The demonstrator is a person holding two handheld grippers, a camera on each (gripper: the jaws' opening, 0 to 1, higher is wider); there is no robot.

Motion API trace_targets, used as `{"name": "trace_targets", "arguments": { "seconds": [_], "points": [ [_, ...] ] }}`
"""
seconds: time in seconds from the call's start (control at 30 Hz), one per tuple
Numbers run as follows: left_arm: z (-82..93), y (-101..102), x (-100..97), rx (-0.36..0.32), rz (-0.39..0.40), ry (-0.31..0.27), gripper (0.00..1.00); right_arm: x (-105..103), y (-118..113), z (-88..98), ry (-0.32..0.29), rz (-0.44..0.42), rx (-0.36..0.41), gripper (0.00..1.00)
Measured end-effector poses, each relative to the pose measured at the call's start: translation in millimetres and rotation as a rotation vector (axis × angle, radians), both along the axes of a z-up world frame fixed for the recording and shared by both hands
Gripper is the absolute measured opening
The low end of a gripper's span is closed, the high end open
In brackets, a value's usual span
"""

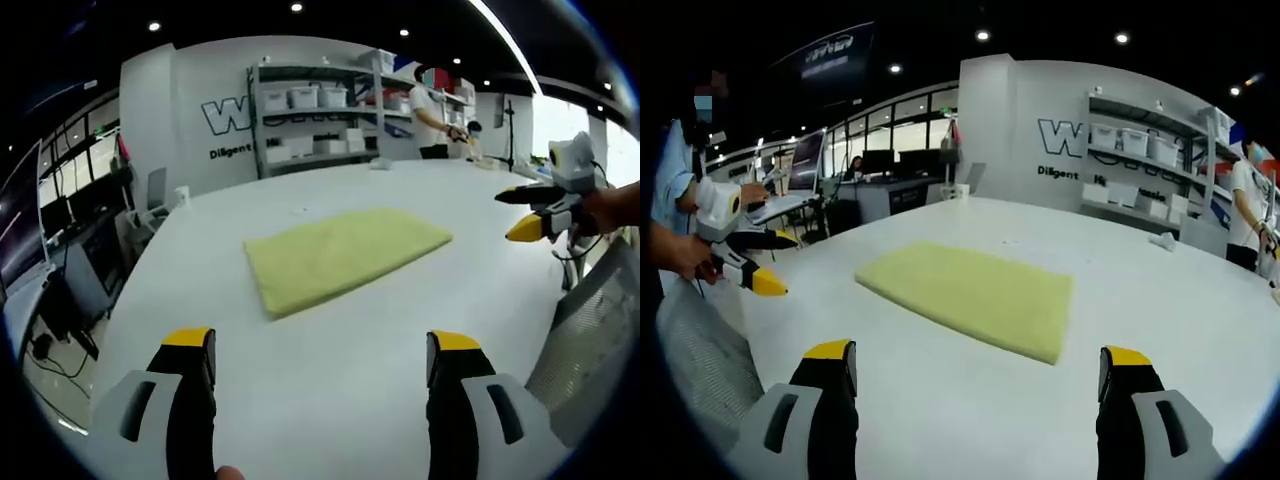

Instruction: Fold the garment on the visible template until the final outline fits inside the template.

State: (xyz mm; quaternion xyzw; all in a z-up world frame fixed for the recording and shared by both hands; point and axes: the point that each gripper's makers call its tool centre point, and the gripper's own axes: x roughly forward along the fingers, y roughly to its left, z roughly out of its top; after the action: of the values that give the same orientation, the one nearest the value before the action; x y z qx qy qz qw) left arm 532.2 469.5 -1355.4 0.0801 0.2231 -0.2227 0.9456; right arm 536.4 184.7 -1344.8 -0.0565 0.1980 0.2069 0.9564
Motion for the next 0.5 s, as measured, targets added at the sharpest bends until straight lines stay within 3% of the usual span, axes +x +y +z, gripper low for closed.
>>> {"name": "trace_targets", "arguments": {
  "seconds": [0.5],
  "points": [
    [-4.4,0.2,0.2,0.011,0.002,0.014,0.82,1.6,-0.3,-7.5,0.015,0.005,0.012,0.99]
  ]
}}
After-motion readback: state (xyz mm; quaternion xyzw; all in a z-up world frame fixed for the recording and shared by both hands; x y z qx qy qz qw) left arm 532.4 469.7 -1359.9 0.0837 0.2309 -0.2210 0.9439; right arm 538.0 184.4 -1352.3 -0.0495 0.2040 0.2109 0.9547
